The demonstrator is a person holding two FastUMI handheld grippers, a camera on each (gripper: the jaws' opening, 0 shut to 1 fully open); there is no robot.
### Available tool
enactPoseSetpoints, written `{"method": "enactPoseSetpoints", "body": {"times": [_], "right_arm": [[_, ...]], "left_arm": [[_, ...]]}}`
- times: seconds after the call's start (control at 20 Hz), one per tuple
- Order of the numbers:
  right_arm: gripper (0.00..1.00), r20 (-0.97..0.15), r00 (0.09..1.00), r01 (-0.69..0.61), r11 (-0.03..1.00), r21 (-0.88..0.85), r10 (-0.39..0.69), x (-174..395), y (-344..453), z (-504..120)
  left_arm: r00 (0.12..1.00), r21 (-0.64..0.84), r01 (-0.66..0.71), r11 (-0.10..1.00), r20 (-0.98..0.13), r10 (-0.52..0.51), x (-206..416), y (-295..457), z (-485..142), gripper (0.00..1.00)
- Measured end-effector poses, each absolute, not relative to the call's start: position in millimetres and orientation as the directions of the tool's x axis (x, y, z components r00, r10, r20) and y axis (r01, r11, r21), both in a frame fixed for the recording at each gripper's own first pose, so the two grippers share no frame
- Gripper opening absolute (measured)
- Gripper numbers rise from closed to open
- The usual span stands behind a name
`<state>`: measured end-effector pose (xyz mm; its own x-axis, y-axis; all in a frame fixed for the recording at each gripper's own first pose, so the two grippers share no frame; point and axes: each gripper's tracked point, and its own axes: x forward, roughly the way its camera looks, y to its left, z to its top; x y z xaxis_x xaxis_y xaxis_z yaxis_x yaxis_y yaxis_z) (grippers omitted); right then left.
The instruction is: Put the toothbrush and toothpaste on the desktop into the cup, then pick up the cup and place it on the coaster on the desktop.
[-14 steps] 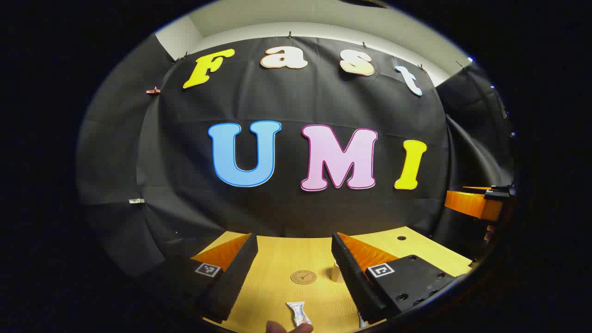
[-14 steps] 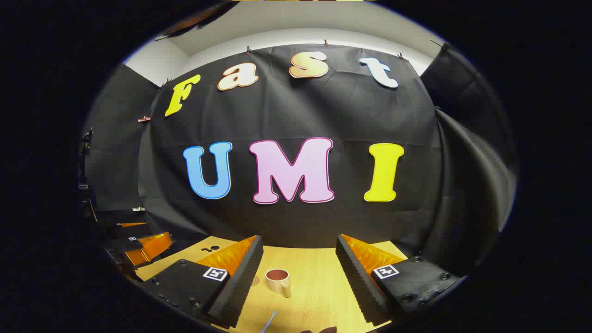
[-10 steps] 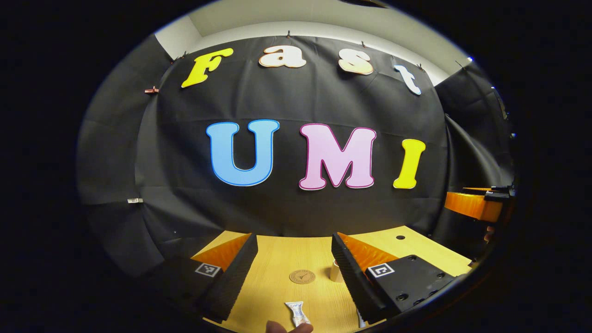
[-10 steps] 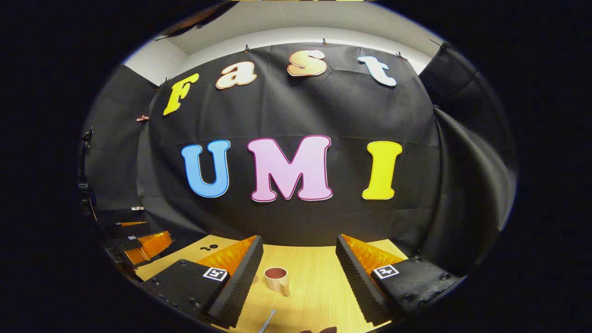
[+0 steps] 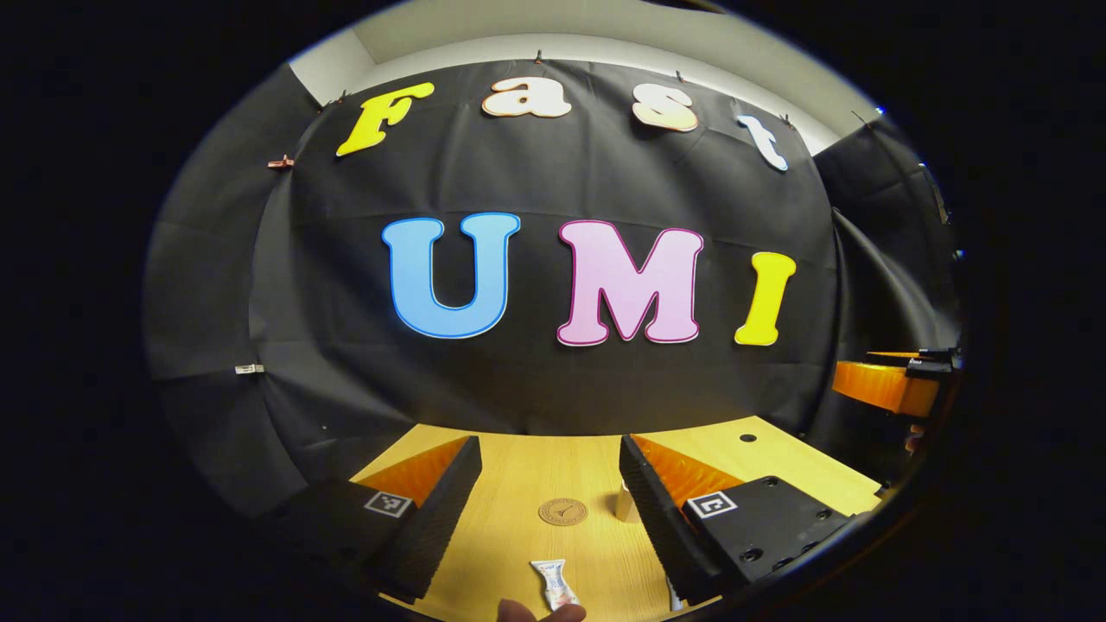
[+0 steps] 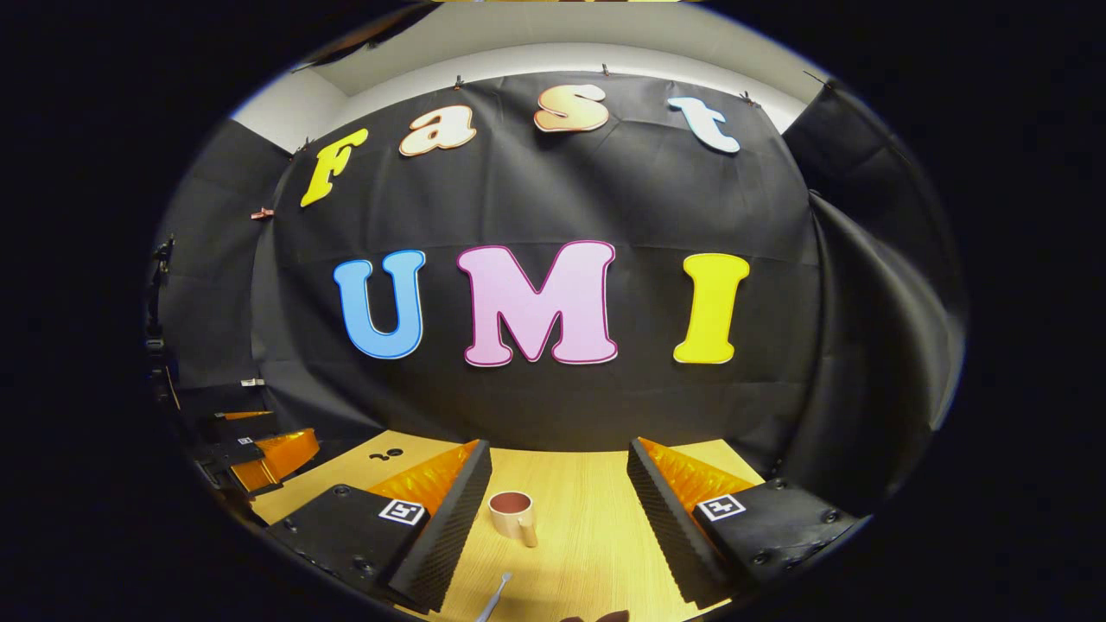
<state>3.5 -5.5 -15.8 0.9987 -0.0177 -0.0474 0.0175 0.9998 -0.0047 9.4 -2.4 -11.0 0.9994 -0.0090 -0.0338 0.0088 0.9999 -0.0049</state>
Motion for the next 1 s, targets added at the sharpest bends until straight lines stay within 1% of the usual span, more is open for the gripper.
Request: {"method": "enactPoseSetpoints", "body": {"times": [0.1, 0.25, 0.4, 0.45, 0.55, 0.6, 0.75, 1.0], "right_arm": [[0.97, -0.058, 0.998, 0.016, 1.0, -0.006, -0.016, 4, -5, -19], [0.97, -0.073, 0.997, 0.017, 1.0, -0.009, -0.018, 4, -6, -24], [0.97, -0.098, 0.995, 0.028, 1.0, -0.007, -0.028, 3, -9, -32], [0.97, -0.106, 0.994, 0.034, 0.999, -0.006, -0.035, 2, -11, -35], [0.97, -0.131, 0.99, 0.052, 0.999, -0.007, -0.052, 1, -17, -44], [0.98, -0.148, 0.987, 0.06, 0.998, -0.007, -0.061, 0, -20, -50], [0.97, -0.191, 0.978, 0.087, 0.996, -0.006, -0.086, -5, -27, -64], [0.98, -0.266, 0.955, 0.128, 0.991, -0.028, -0.131, -11, -39, -90]], "left_arm": [[0.999, -0.011, 0.008, 1.0, -0.049, -0.009, 11, -2, -16, 1.0], [0.991, -0.017, 0.019, 1.0, -0.129, -0.021, 17, -7, -40, 0.99], [0.948, -0.077, 0.02, 0.997, -0.314, -0.043, 20, -14, -100, 1.0], [0.925, -0.123, 0.021, 0.992, -0.375, -0.066, 20, -17, -123, 1.0], [0.867, -0.232, 0.039, 0.972, -0.476, -0.149, 20, -34, -162, 0.99], [0.831, -0.248, 0.026, 0.968, -0.533, -0.159, 21, -35, -184, 0.97], [0.743, -0.228, -0.025, 0.973, -0.656, -0.135, 26, -23, -246, 0.97], [0.64, -0.074, -0.016, 0.997, -0.767, -0.046, 40, -4, -319, 0.97]]}}
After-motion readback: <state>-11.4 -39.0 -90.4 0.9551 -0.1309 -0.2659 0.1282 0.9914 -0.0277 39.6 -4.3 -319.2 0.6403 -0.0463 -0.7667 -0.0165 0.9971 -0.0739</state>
